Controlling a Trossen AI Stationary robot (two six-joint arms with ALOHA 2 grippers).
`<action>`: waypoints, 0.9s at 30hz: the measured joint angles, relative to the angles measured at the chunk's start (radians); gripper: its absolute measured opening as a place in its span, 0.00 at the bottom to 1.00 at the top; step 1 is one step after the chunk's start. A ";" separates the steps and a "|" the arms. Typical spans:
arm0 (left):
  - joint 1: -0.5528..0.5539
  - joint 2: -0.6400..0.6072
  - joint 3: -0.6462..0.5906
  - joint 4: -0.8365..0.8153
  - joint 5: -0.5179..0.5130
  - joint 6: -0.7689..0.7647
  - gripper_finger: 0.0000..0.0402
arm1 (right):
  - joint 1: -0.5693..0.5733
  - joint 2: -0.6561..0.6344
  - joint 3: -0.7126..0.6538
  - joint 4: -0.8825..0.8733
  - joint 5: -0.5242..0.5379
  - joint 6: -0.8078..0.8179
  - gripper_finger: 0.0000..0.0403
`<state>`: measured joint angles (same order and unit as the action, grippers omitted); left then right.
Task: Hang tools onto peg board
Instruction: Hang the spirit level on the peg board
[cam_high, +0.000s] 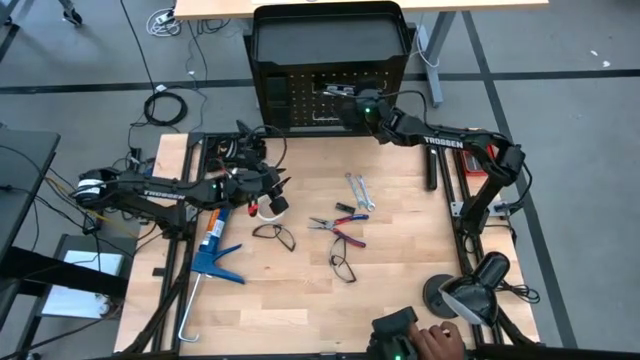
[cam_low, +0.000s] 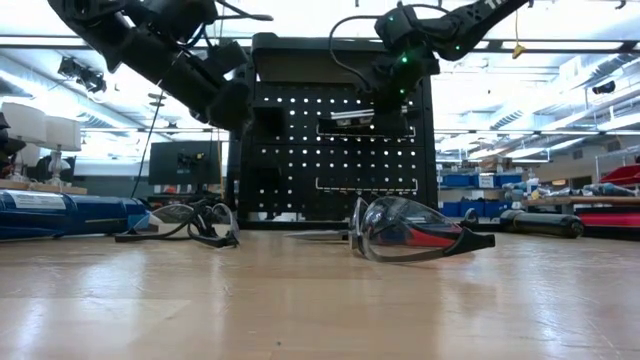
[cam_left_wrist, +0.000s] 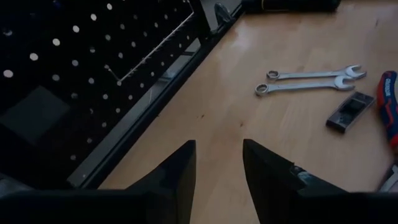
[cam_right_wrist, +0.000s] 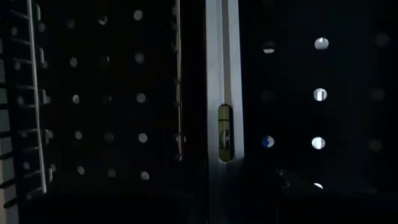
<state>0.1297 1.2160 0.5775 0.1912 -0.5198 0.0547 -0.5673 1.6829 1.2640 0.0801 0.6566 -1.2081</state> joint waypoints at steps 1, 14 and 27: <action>0.000 0.002 0.000 0.009 0.000 0.002 0.34 | -0.002 0.000 0.000 -0.001 -0.008 0.000 0.20; -0.001 0.003 0.000 0.006 0.007 0.005 0.34 | -0.019 0.000 0.000 -0.058 -0.089 0.049 0.30; -0.001 0.003 0.000 0.006 0.059 -0.013 0.34 | -0.020 0.000 0.000 -0.072 -0.085 0.094 0.44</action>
<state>0.1284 1.2186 0.5777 0.1971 -0.4604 0.0420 -0.5877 1.6829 1.2644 0.0083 0.5716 -1.1142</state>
